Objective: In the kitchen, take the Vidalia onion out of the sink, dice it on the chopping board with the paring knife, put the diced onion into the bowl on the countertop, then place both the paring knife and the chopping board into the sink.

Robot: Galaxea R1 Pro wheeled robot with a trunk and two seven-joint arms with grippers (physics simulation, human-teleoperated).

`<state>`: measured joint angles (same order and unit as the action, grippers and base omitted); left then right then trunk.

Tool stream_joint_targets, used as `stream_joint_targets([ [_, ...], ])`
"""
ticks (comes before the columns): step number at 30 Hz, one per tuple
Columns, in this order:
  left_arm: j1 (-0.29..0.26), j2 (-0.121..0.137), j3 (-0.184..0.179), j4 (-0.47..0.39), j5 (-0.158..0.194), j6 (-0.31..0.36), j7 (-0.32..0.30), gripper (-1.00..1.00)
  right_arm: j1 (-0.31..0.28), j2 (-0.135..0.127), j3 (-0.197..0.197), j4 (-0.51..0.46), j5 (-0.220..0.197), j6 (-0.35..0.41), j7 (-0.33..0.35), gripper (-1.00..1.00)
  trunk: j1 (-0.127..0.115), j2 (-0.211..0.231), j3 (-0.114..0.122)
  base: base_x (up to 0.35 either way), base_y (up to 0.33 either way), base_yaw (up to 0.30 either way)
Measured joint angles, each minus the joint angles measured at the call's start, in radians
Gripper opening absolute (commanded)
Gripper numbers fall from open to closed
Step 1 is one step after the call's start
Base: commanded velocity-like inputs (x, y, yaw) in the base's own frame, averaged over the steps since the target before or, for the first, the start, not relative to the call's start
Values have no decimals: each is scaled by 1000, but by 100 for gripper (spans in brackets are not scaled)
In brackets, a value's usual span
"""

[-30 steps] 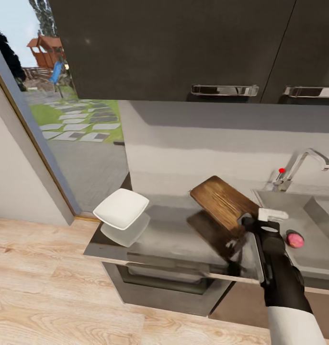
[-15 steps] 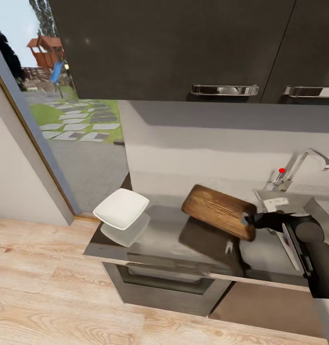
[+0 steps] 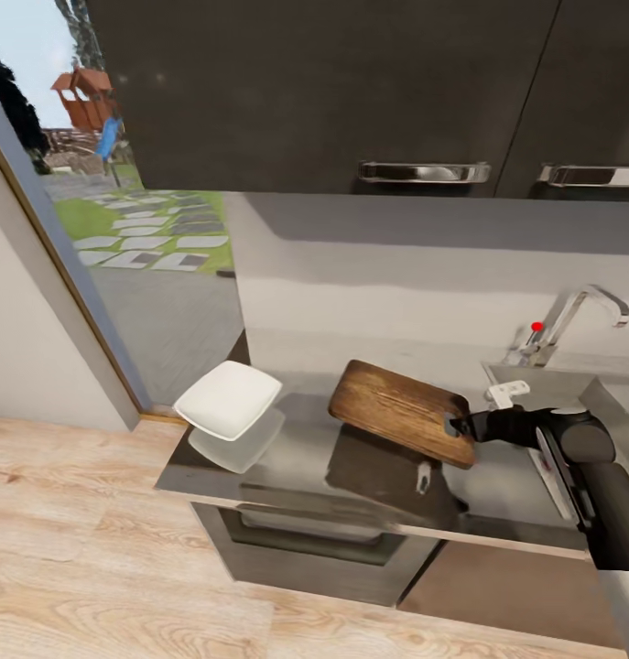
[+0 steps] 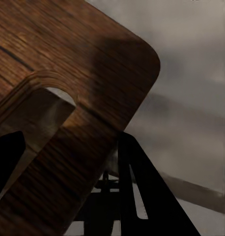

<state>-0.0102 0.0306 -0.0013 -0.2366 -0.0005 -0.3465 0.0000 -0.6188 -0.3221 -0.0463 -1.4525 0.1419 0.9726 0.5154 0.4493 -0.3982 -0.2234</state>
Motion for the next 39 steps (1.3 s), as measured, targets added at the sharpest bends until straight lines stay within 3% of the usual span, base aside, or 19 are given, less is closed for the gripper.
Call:
stream_joint_targets([
  [3, 0, 0, 0, 0, -1, 0, 0, 100, 0, -1, 2, 0, 15, -1, 4, -100, 0, 0, 0, 136, -251, 0],
  [7, 0, 0, 0, 0, -1, 0, 0, 100, 0, 2, 4, -1, 133, -5, 6, -100, 0, 0, 0, 145, -246, 0],
  [10, 0, 0, 0, 0, -1, 0, 0, 100, 0, 4, 9, -2, 176, -5, 13, -100, 0, 0, 0, 68, -98, 0],
  [13, 0, 0, 0, 0, -1, -1, 0, 100, 1, 4, 74, -3, 181, -1, 15, -100, 0, 0, 0, 13, -18, 0],
  [16, 0, 0, 0, 0, -1, -1, 0, 100, 0, 4, 133, -3, 234, -5, 15, -100, 0, 0, 0, 3, -4, 0],
  [20, 0, 0, 0, 0, -1, -1, 0, 100, 0, 5, 147, -3, 235, -7, 49, -100, 0, 0, 0, 0, 0, 0],
  [25, 0, 0, 0, 0, -1, -1, 0, 100, 0, 4, 146, -2, 245, -18, 155, -100, 0, 0, 0, 0, 0, 0],
  [34, 0, 0, 0, 0, -1, -1, 0, 100, 0, 4, 143, -1, 247, -23, 174, -100, 0, 0, 0, 0, 0, 0],
  [39, 0, 0, 0, 0, -1, -1, 0, 100, 0, 4, 144, 0, 248, -61, 174, -100, 0, 0, 0, 0, 0, 0],
])
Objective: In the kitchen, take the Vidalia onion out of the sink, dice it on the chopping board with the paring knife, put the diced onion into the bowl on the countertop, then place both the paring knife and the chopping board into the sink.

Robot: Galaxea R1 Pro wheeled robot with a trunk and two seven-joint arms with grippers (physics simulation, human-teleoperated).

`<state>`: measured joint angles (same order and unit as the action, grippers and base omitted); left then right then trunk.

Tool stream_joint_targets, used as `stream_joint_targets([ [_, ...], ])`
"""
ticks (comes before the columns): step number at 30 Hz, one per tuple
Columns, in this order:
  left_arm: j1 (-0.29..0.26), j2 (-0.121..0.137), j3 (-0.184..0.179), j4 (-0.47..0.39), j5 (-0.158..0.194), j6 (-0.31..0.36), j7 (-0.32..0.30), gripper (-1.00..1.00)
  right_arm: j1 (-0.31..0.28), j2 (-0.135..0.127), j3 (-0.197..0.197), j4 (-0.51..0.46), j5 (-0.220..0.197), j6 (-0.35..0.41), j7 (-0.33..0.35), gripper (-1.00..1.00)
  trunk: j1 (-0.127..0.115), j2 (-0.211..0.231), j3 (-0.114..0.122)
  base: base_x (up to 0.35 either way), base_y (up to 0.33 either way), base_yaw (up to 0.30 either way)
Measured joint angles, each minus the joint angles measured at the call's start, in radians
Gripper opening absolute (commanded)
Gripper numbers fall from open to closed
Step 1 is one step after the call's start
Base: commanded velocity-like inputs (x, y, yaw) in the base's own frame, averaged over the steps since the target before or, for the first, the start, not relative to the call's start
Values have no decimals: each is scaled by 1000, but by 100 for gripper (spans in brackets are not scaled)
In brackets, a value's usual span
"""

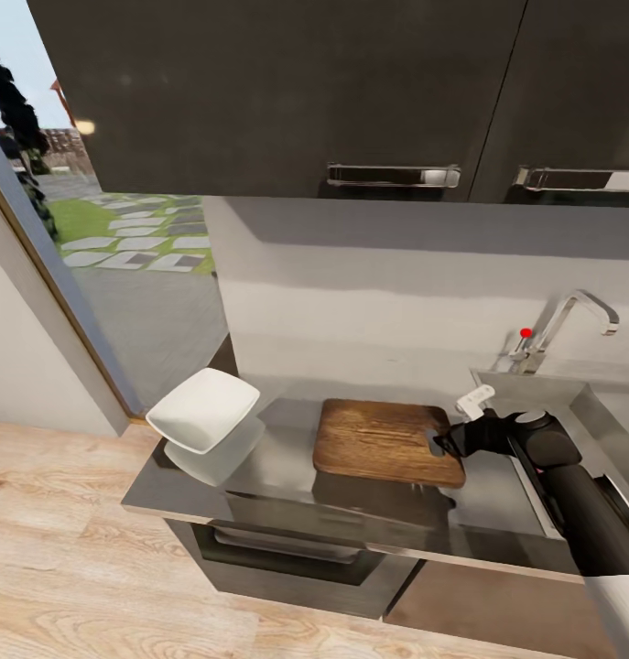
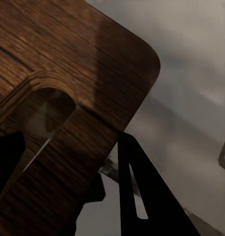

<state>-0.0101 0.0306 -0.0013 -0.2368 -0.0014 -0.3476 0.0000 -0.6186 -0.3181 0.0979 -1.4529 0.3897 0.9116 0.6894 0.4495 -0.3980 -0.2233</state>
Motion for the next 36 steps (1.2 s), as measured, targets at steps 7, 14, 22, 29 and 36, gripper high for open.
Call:
stream_joint_targets([
  [7, 0, 0, 0, 0, 0, 1, 0, 100, 0, 3, 0, 3, 1, -7, -2, -100, 0, 0, 0, 0, 0, 0],
  [14, 0, 0, 0, 0, 2, 1, 0, 100, 0, 4, 0, 10, -1, -7, -4, -100, 0, 0, 1, 0, 0, -36],
  [22, 0, 0, 0, 0, 3, 1, 0, 100, 0, 6, 0, 32, 0, -7, -3, -100, 0, 0, 8, 0, 0, -171],
  [29, 0, 0, 0, 0, 3, 1, 0, 100, 0, 6, -1, 34, 1, -9, -3, -100, 0, 0, 16, 0, 0, -197],
  [36, 0, 0, 0, 0, 2, 1, 0, 100, 0, 9, 0, 34, -2, -10, -2, -100, 0, 0, 20, 126, 0, -85],
])
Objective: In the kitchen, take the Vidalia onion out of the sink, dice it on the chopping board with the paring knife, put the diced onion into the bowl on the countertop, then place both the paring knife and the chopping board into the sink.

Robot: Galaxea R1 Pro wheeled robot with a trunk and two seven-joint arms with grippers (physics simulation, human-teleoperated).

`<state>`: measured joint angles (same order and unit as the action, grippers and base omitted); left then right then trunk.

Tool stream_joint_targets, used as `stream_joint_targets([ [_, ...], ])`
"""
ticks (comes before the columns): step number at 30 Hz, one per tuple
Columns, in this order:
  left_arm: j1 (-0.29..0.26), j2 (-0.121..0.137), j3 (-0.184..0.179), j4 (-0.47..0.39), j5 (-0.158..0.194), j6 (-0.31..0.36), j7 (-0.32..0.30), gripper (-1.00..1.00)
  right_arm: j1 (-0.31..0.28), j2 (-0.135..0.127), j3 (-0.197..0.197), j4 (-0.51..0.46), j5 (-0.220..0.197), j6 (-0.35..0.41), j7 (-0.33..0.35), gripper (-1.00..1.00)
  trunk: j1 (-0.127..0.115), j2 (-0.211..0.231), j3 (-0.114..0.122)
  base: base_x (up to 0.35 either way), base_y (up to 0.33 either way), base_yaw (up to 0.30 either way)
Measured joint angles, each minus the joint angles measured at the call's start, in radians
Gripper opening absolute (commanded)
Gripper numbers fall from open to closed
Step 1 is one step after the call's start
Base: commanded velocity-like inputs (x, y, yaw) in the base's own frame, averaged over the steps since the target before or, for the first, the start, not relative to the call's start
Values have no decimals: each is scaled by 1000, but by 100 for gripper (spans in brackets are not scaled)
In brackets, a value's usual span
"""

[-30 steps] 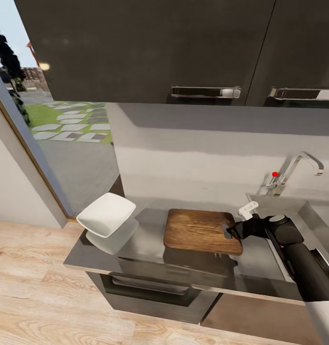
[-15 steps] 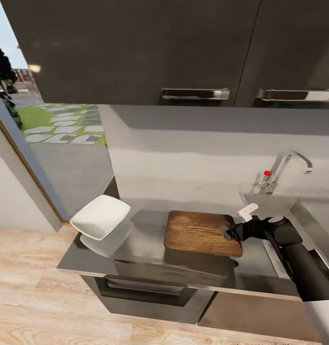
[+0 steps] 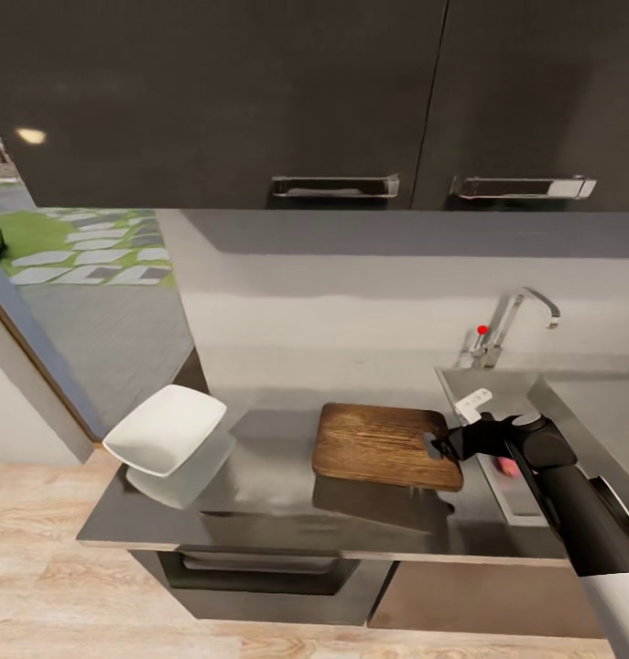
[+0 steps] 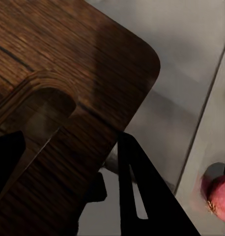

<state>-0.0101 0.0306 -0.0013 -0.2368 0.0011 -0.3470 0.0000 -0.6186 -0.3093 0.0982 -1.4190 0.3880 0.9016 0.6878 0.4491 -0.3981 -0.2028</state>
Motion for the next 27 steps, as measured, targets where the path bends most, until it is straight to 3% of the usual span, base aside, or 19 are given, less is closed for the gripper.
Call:
stream_joint_targets([
  [6, 0, 0, 0, 0, -2, -1, -1, 100, 0, 6, 3, 23, 0, -38, 0, -100, 0, 0, 0, 228, -24, -3],
  [13, 0, 0, 0, 0, -2, -1, -1, 100, 0, 43, 5, 66, -2, -63, 0, -100, 0, 0, 0, 27, -2, 0],
  [18, 0, 0, -1, 0, -2, -1, -1, 100, 0, 58, 7, 135, -4, -136, 0, -100, 0, 0, 0, 1, 0, 0],
  [27, 0, 0, -1, 0, -2, -1, -1, 100, 0, 63, 7, 167, -2, -171, 0, -100, 0, 0, 0, 0, 0, 0],
])
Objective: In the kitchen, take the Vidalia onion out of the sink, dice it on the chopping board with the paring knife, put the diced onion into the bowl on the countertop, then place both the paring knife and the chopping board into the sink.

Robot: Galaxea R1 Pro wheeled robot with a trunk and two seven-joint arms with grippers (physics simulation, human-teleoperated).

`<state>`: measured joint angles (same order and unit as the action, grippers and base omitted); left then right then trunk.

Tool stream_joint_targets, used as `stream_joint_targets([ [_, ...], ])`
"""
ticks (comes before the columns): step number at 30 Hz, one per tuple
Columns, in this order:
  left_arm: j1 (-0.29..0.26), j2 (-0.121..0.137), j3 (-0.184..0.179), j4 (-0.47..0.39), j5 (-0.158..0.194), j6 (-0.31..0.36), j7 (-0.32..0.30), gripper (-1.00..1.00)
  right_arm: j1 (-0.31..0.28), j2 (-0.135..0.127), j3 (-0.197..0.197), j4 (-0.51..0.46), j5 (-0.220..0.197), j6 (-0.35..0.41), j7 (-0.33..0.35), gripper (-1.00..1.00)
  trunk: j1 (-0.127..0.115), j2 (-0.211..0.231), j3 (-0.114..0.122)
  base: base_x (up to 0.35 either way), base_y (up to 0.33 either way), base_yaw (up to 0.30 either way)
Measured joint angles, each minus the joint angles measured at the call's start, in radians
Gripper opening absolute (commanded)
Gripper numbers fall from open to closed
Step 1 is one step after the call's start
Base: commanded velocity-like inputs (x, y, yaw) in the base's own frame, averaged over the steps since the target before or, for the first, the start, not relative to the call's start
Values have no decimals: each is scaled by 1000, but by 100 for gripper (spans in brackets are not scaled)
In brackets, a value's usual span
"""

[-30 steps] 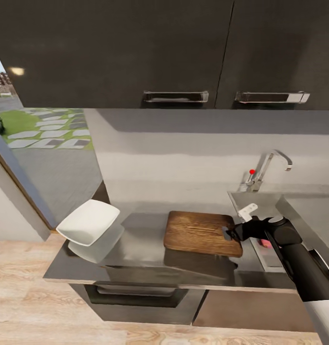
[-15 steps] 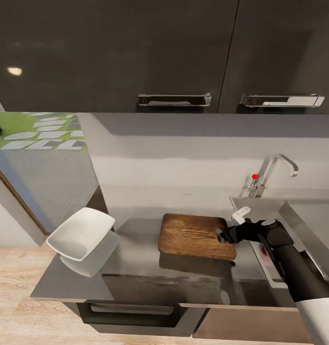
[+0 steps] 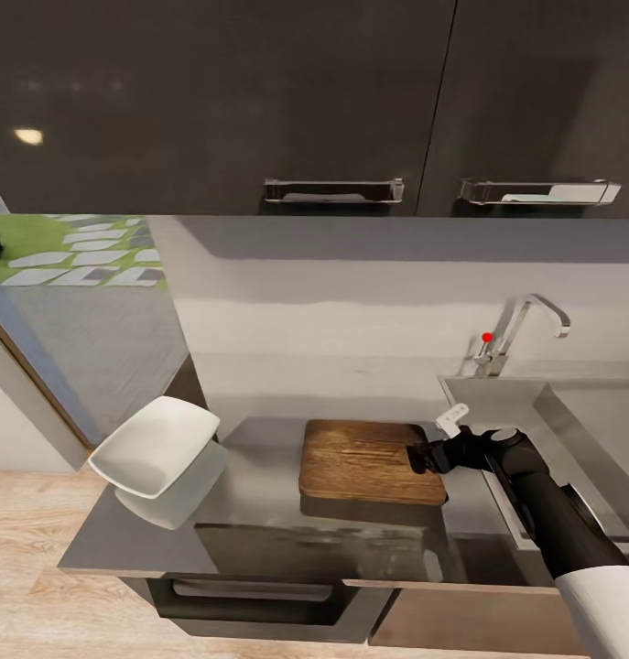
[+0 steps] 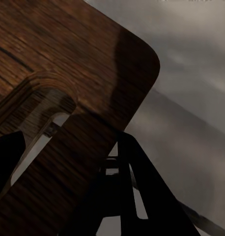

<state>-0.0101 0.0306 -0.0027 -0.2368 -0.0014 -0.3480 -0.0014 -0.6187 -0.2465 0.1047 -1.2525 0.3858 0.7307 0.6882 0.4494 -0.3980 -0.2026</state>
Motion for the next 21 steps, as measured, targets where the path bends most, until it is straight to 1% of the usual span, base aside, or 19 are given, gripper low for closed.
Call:
stream_joint_targets([
  [21, 0, 0, 0, 0, 0, 0, 0, 100, 0, 2, 0, 1, 0, -1, 1, -100, 0, 0, 0, 0, 0, 0],
])
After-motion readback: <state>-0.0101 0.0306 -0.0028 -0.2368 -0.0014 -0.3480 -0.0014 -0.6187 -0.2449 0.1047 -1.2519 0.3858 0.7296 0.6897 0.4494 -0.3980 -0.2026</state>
